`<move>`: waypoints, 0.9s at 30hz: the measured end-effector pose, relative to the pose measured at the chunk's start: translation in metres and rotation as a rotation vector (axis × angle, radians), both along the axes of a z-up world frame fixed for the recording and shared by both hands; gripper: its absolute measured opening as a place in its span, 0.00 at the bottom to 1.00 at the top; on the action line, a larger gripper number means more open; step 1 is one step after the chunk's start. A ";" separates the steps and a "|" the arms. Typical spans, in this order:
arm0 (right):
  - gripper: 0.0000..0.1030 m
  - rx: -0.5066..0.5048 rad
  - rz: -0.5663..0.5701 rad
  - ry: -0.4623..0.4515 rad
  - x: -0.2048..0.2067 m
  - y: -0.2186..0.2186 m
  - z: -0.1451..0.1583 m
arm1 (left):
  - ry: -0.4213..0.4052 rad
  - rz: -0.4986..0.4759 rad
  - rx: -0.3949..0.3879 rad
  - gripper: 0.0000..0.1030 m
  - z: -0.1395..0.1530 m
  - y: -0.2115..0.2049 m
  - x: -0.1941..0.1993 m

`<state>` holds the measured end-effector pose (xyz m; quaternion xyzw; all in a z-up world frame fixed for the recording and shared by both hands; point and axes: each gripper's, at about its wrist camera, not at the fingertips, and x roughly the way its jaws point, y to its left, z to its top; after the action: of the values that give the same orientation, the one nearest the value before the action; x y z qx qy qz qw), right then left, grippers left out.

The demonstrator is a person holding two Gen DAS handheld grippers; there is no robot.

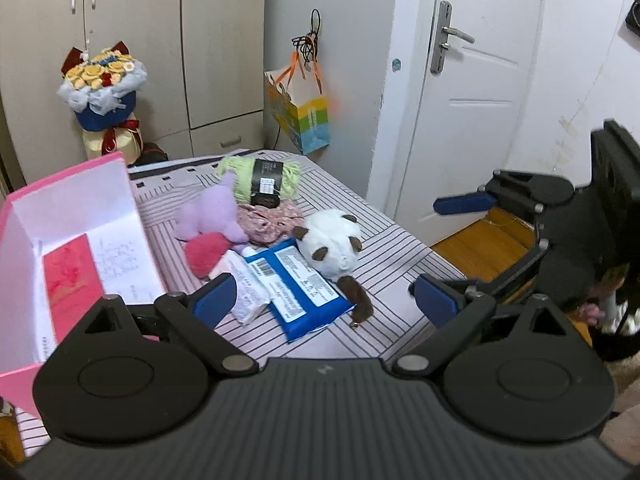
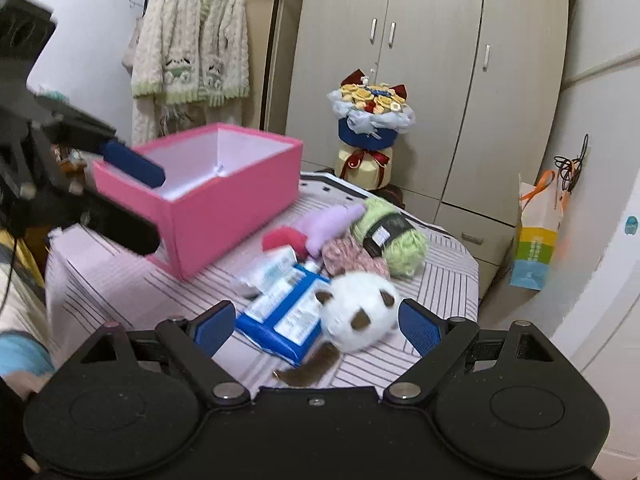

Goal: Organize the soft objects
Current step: 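Move the left tool to the white plush panda and close on it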

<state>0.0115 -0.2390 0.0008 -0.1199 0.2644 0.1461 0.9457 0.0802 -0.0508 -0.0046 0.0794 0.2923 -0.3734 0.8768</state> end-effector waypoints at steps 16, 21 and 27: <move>0.89 0.342 -0.092 0.054 0.059 -0.047 -0.084 | 0.056 0.055 -0.087 0.89 -0.062 -0.060 0.058; 0.89 0.348 -0.140 0.088 0.078 -0.048 -0.093 | 0.080 0.102 -0.111 0.86 -0.081 -0.078 0.080; 0.86 0.369 -0.155 0.093 0.095 -0.049 -0.098 | 0.107 0.098 -0.168 0.81 -0.091 -0.089 0.092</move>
<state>0.1066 -0.2878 -0.0973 0.0830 0.2847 0.1243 0.9469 0.1726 -0.1396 -0.0961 -0.0289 0.3100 -0.3572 0.8806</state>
